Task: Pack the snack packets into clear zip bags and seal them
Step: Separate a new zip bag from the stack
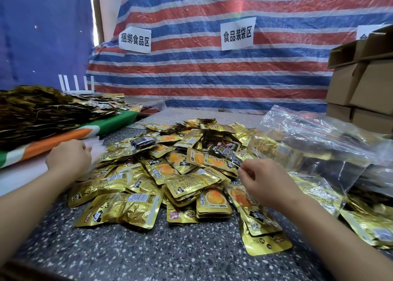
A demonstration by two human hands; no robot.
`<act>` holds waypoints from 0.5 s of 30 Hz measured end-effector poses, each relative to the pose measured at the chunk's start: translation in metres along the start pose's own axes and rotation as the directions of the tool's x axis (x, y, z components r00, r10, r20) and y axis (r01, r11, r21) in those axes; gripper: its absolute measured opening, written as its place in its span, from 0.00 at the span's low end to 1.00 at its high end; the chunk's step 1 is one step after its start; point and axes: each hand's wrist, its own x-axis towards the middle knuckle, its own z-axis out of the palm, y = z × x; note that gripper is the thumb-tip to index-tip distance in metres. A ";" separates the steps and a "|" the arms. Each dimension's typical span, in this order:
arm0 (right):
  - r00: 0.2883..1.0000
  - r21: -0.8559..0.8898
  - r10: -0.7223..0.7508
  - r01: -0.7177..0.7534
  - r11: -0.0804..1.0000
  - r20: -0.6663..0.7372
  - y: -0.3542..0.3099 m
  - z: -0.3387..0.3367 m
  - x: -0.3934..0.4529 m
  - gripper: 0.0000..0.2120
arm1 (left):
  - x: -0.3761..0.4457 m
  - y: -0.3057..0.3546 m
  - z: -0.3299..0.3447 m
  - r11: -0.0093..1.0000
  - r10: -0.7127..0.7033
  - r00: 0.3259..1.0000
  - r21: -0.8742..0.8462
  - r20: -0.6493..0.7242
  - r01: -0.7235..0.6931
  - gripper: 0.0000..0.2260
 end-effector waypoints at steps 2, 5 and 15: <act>1.000 0.003 -0.001 0.001 1.000 0.000 -0.001 0.000 0.000 0.14 | 0.002 0.002 -0.004 1.000 -0.009 1.000 -0.007 -0.024 0.009 0.12; 1.000 0.006 -0.001 0.001 1.000 -0.004 0.000 0.000 0.001 0.14 | 0.002 0.009 -0.010 0.997 0.075 0.993 0.026 -0.086 -0.073 0.21; 0.996 0.092 0.040 -0.033 0.995 -0.075 0.004 0.001 0.001 0.18 | -0.045 0.110 -0.044 0.922 0.341 0.921 -0.124 -0.188 -0.367 0.07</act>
